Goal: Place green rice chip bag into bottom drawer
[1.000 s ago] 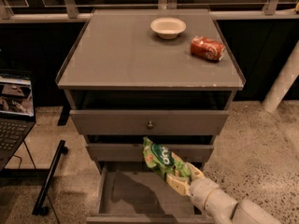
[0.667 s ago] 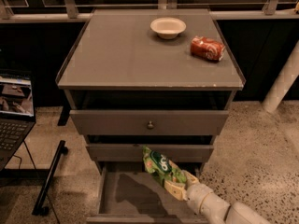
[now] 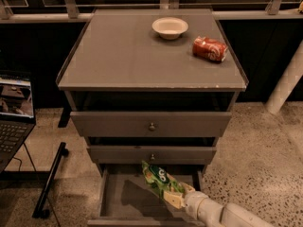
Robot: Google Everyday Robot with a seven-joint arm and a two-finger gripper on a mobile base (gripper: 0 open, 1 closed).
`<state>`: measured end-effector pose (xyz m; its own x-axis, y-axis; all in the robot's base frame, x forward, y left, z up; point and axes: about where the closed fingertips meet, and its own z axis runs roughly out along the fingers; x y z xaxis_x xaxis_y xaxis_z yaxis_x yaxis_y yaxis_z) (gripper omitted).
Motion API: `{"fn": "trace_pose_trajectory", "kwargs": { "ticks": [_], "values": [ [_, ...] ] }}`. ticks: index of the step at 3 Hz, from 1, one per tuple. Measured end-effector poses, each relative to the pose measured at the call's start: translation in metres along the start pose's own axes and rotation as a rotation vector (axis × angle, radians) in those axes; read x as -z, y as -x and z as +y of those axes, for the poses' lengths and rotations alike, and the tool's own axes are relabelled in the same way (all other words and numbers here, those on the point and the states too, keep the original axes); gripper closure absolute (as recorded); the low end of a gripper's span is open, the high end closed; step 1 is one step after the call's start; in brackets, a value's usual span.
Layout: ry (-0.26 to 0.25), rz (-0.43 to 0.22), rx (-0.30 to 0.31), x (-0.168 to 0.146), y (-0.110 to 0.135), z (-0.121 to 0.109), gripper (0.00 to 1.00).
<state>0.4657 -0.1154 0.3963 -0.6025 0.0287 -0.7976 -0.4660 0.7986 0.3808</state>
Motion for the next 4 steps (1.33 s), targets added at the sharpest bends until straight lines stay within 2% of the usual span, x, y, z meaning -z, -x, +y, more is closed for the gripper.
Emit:
{"fn": "trace_pose_trajectory", "kwargs": {
  "ticks": [1, 2, 3, 4],
  "values": [
    [0.004, 0.016, 0.004, -0.003, -0.006, 0.000, 1.00],
    [-0.032, -0.012, -0.027, 0.000, -0.014, -0.013, 1.00],
    [-0.047, -0.032, -0.077, -0.010, -0.035, -0.039, 1.00],
    [-0.066, -0.013, -0.147, -0.024, -0.058, -0.074, 1.00]
  ]
}}
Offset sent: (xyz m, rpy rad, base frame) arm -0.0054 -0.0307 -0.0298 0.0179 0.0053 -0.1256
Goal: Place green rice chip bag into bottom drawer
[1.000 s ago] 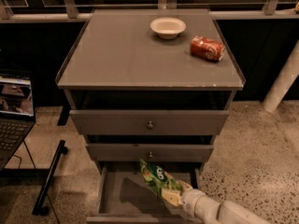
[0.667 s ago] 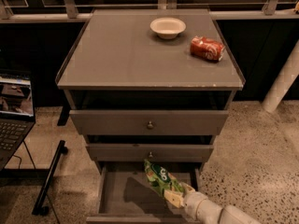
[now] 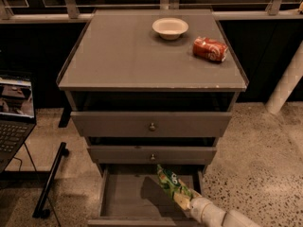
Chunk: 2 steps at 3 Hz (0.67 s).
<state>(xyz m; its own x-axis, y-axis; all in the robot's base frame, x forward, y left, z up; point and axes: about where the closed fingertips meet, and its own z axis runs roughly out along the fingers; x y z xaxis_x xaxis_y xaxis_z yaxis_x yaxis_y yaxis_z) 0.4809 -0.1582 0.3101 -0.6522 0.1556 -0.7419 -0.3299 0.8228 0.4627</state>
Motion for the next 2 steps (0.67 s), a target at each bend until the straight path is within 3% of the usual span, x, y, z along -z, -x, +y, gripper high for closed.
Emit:
{"fn": "trace_pose_trajectory", "kwargs": {
  "ticks": [2],
  "values": [
    [-0.053, 0.144, -0.138, -0.031, -0.052, -0.059, 1.00]
  ]
}}
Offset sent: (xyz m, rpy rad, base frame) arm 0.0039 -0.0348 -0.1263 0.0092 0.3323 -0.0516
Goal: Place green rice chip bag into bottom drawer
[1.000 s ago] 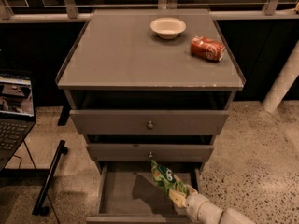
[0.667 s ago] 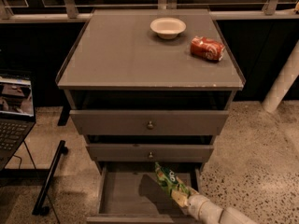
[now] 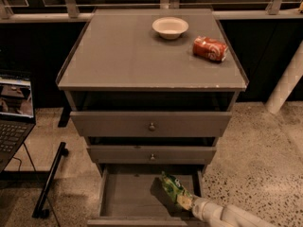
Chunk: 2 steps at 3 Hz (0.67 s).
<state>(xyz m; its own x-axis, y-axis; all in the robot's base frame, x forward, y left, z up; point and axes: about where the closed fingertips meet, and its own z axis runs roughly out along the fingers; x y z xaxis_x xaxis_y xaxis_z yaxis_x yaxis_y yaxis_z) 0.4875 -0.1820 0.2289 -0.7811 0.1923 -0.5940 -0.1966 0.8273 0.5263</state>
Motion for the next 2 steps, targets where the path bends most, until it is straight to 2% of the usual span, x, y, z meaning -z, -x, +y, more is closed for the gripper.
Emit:
{"fn": "trace_pose_trajectory", "kwargs": {
  "ticks": [1, 2],
  "values": [
    [-0.032, 0.058, -0.044, -0.013, -0.014, -0.019, 1.00],
    [-0.064, 0.091, -0.084, -0.020, -0.021, -0.033, 0.82]
  ]
}}
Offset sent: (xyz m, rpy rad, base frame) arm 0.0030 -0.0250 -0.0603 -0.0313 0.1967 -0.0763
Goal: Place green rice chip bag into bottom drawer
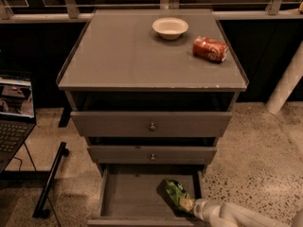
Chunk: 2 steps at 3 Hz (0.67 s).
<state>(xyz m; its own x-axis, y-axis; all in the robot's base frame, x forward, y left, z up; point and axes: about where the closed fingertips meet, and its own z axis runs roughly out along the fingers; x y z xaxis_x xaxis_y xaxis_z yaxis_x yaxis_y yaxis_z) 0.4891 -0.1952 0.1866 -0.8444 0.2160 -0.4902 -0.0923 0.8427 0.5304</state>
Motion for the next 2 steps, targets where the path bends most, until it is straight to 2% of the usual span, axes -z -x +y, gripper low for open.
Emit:
{"fn": "trace_pose_trajectory", "kwargs": {
  "ticks": [2],
  "values": [
    [-0.006, 0.008, -0.008, -0.0017, -0.0013, -0.0029, 0.35]
  ]
}}
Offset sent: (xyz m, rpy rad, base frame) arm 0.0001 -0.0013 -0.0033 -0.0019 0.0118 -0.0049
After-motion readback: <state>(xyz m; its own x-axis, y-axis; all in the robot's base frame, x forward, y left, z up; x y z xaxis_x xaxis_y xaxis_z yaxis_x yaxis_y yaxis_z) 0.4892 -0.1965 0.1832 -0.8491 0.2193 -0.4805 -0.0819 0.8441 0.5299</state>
